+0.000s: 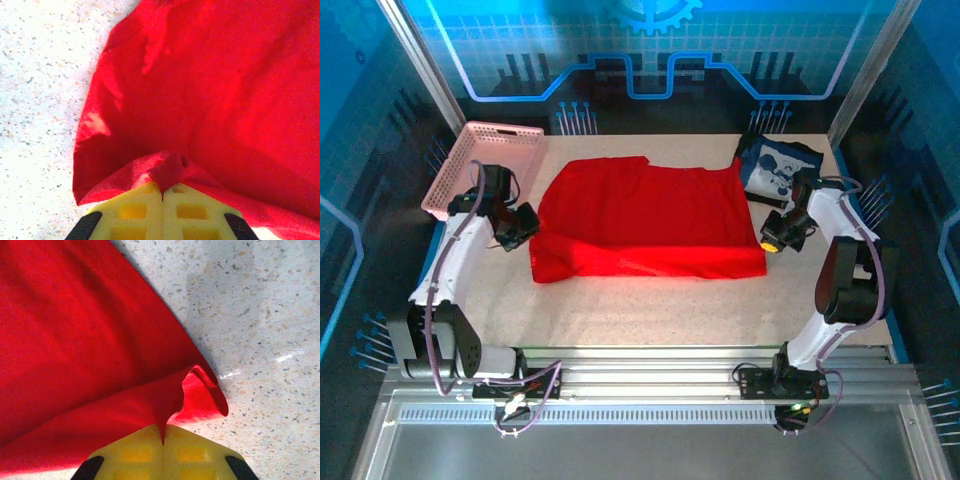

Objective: Fold and stack the t-shirts

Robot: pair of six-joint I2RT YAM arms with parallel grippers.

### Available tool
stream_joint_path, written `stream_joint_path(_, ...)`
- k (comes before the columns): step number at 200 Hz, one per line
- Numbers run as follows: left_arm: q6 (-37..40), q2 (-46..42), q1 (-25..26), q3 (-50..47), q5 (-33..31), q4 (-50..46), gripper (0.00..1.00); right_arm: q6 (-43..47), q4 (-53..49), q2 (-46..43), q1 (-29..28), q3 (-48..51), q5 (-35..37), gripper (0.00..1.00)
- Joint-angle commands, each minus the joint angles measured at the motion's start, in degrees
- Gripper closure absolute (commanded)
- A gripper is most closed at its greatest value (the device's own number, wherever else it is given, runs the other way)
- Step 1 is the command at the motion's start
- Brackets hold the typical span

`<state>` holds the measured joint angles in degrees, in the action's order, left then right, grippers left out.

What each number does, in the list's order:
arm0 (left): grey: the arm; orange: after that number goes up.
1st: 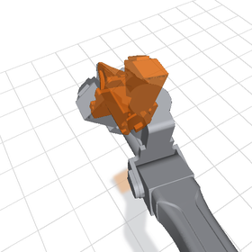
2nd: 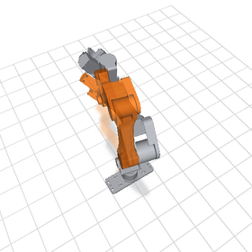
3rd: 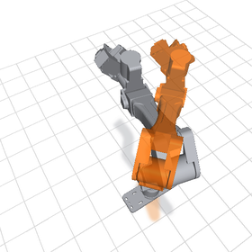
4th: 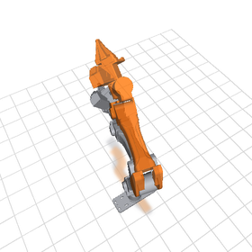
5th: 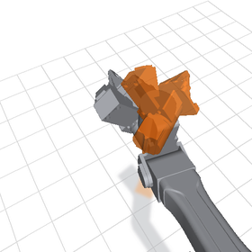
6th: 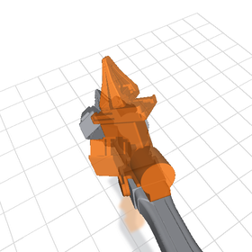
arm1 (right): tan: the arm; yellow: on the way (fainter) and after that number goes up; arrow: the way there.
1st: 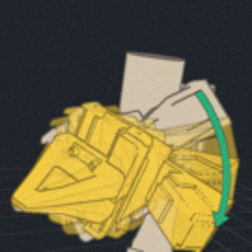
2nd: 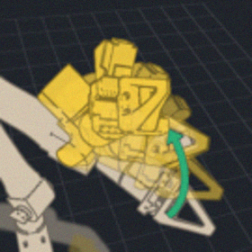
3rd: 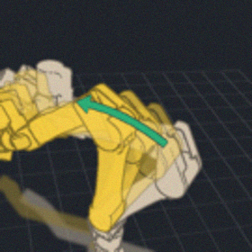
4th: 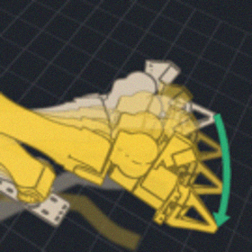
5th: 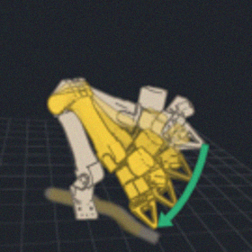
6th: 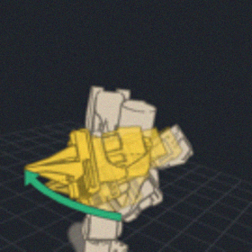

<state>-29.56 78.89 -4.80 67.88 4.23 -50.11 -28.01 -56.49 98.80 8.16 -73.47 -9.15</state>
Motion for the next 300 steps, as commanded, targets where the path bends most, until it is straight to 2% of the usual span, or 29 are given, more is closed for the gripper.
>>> stream_joint_path(1,3.81,1.85,-1.26,3.12,-1.24,-0.34,1.0,0.7,-0.11,1.84,-0.92,-1.89,0.86,1.0)
stream_joint_path(78,10.9,18.35,-1.27,15.71,2.57,0.46,1.0,1.72,0.33,7.63,-1.29,-4.72,2.39,1.0)
stream_joint_path(125,10.15,22.47,-1.24,15.54,1.57,2.45,1.0,1.76,1.38,10.58,-2.0,-7.78,2.06,0.96)
stream_joint_path(156,7.25,25.16,-1.14,16.12,3.84,5.88,0.99,1.79,0.99,13.26,-2.88,-11.3,1.81,0.92)
stream_joint_path(167,6.47,26.63,-1.09,17.13,4.2,6.07,0.93,1.73,0.99,14.35,-3.06,-12.41,1.68,0.9)
stream_joint_path(180,5.61,27.94,-1.0,17.96,4.14,6.21,0.77,1.7,1.07,15.6,-3.14,-13.66,1.61,0.87)
stream_joint_path(190,5.04,28.24,-1.0,18.1,4.03,6.53,0.68,2.02,1.45,16.3,-3.15,-14.62,0.6,0.81)
stream_joint_path(197,4.59,28.01,-1.0,18.06,3.59,6.68,0.56,2.37,2.23,16.42,-3.23,-14.99,-0.58,0.77)
stream_joint_path(207,3.79,27.2,-1.0,17.63,2.79,6.69,0.4,2.83,3.21,16.04,-3.33,-15.21,-2.1,0.68)
stream_joint_path(223,2.38,24.77,-1.0,16.27,2.84,6.65,0.27,4.22,4.28,14.22,-3.33,-14.88,-4.17,0.48)
stream_joint_path(242,0.13,19.21,-1.0,12.31,4.35,5.74,0.22,5.16,3.89,9.61,-3.18,-12.04,-3.61,0.44)
stream_joint_path(263,-2.39,10.6,-0.91,4.35,5.56,4.36,0.17,4.19,3.34,0.23,-3.15,-4.37,-3.64,0.38)
stream_joint_path(280,-3.74,4.35,-1.0,-2.22,6.38,2.78,0.16,2.36,3.23,-6.32,-3.63,2.75,-5.28,0.37)
stream_joint_path(300,-4.84,1.17,-1.05,-8.55,7.48,2.25,0.18,0.65,4.07,-10.45,-4.37,9.73,-5.36,0.36)
